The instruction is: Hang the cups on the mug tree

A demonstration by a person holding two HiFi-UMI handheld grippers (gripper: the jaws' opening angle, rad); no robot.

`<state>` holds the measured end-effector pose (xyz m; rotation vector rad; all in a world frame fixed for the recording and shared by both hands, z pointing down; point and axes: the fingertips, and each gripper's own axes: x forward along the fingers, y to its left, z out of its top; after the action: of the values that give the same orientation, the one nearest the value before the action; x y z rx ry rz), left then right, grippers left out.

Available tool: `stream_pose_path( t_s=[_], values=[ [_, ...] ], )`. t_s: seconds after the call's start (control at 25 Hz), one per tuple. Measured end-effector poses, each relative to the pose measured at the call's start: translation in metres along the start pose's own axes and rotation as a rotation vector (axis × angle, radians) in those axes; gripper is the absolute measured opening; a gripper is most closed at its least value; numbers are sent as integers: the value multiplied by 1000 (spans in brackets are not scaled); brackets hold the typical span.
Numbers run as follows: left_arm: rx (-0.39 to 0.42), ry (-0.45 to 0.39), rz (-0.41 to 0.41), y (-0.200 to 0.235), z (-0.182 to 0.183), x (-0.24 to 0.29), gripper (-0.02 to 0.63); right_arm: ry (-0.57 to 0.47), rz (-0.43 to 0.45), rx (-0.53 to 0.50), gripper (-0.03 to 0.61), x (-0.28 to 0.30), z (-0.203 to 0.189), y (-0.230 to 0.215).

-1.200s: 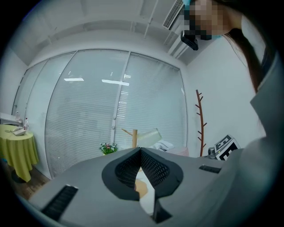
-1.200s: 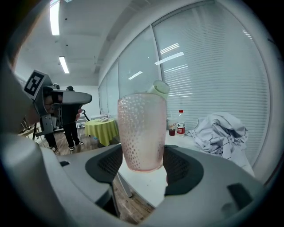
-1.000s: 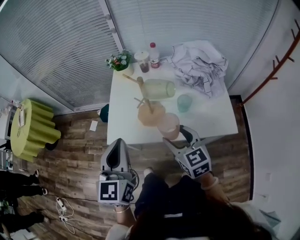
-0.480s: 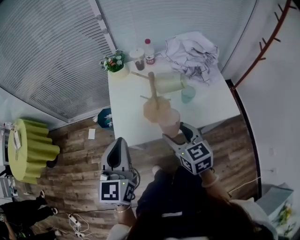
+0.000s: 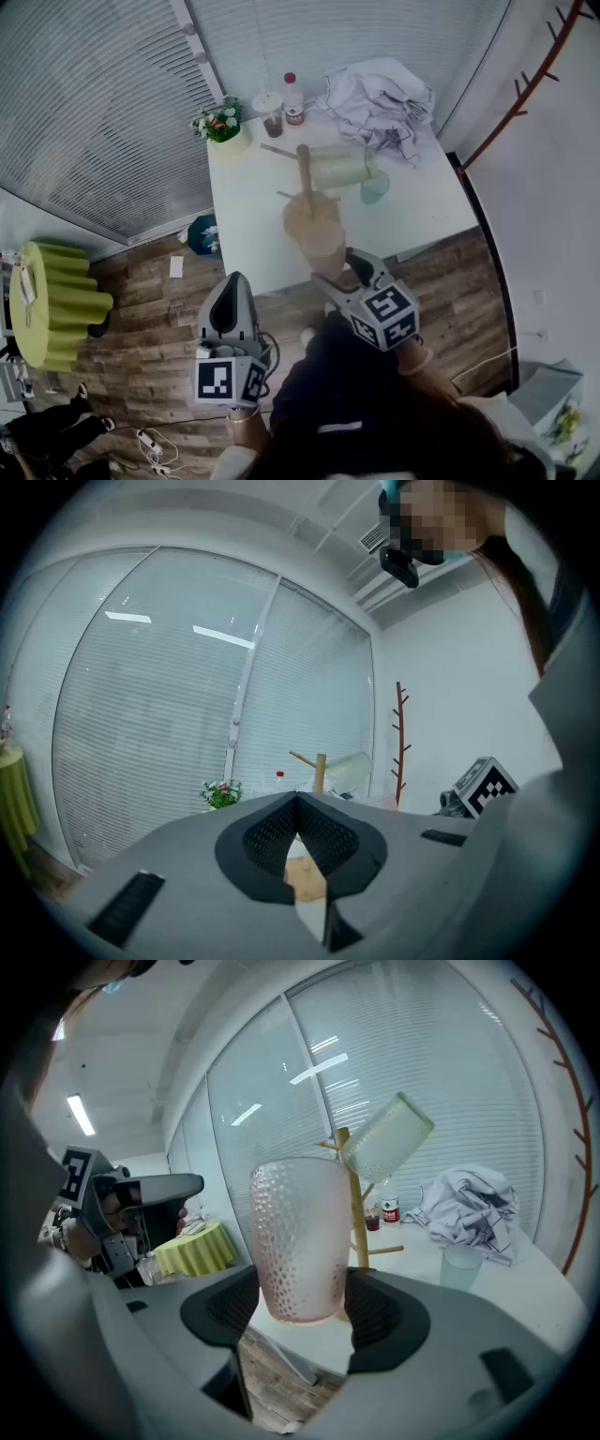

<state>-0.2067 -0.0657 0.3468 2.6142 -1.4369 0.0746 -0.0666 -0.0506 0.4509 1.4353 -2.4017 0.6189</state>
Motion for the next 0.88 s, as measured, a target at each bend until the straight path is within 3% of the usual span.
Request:
stream_pose_path(
  t_s=[0.32, 0.56, 0.68, 0.88],
  values=[
    [34, -5, 79, 8, 13, 30, 0, 28, 92, -38, 295, 9, 6, -11],
    [46, -15, 93, 3, 18, 47, 0, 66, 127, -39, 295, 12, 0, -22],
    [48, -14, 72, 6, 18, 59, 0, 73, 94, -48, 295, 16, 2, -26],
    [69, -13, 3, 23, 25, 80, 0, 112, -41, -54, 295, 22, 1, -36]
  ],
)
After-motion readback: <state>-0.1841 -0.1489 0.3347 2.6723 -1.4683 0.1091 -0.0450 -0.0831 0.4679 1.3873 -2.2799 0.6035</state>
